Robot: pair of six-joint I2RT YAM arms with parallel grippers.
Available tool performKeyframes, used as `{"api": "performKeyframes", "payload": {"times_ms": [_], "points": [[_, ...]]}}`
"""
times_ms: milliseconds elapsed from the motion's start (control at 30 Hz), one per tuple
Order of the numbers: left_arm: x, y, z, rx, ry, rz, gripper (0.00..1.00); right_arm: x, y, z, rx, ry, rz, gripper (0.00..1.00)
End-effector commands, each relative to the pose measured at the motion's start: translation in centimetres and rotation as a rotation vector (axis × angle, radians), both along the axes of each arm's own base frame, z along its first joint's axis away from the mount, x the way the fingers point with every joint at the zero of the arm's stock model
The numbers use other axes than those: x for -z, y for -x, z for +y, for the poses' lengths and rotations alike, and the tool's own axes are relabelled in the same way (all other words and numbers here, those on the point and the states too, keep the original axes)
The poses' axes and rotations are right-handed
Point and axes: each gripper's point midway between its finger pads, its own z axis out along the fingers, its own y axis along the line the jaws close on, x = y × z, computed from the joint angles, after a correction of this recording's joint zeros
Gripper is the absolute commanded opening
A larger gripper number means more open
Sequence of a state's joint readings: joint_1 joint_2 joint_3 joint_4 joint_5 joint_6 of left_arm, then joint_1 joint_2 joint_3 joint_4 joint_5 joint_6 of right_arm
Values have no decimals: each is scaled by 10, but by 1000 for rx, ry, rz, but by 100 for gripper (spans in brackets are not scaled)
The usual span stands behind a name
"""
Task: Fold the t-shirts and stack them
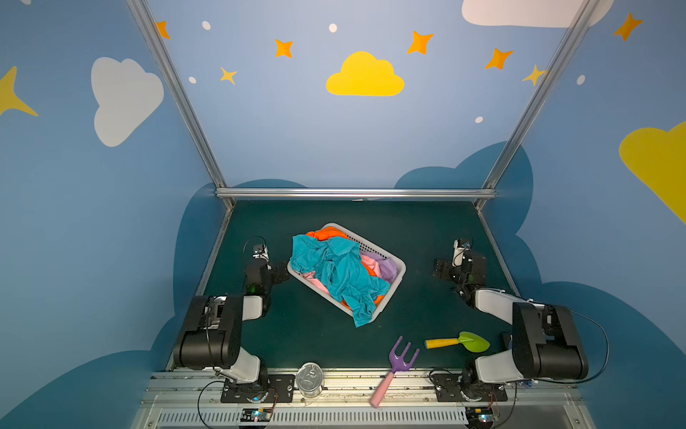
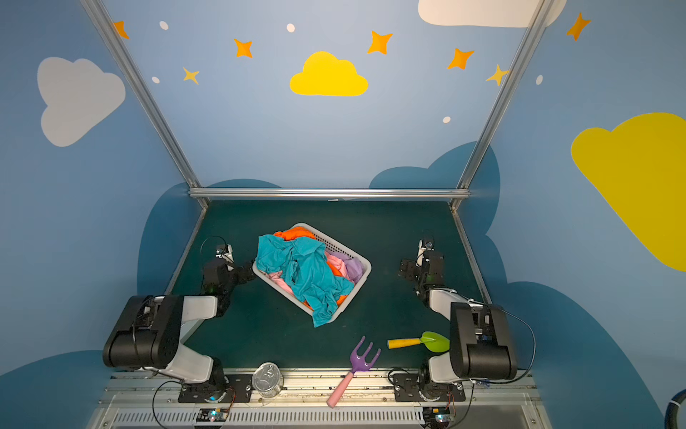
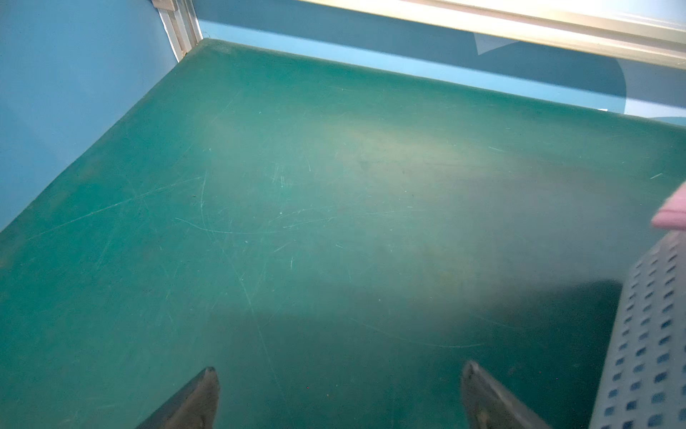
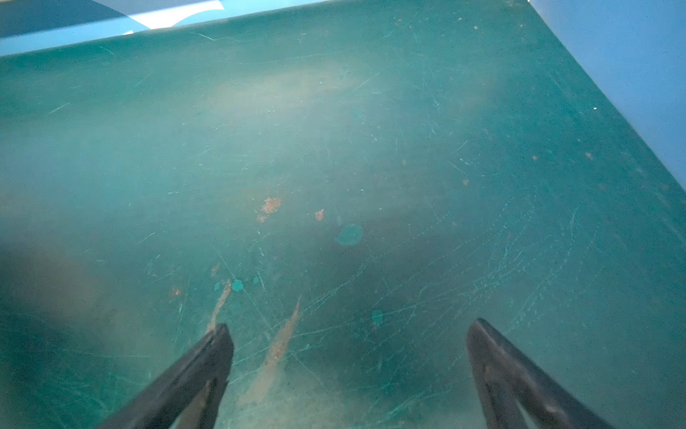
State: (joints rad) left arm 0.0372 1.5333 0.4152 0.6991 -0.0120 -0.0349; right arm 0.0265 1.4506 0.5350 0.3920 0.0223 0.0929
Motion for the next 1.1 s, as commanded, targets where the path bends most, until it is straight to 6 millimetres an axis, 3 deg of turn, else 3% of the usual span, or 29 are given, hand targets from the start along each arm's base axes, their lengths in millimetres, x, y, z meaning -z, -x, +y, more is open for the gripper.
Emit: {"api": "performKeyframes", "payload": {"times_ms": [0, 1067], "points": [[-16, -8, -3, 20, 6, -48, 100, -7, -6, 0, -4, 7, -16, 98], [-15, -7, -3, 26, 19, -47, 100, -7, -6, 0, -8, 0, -15, 98]]}}
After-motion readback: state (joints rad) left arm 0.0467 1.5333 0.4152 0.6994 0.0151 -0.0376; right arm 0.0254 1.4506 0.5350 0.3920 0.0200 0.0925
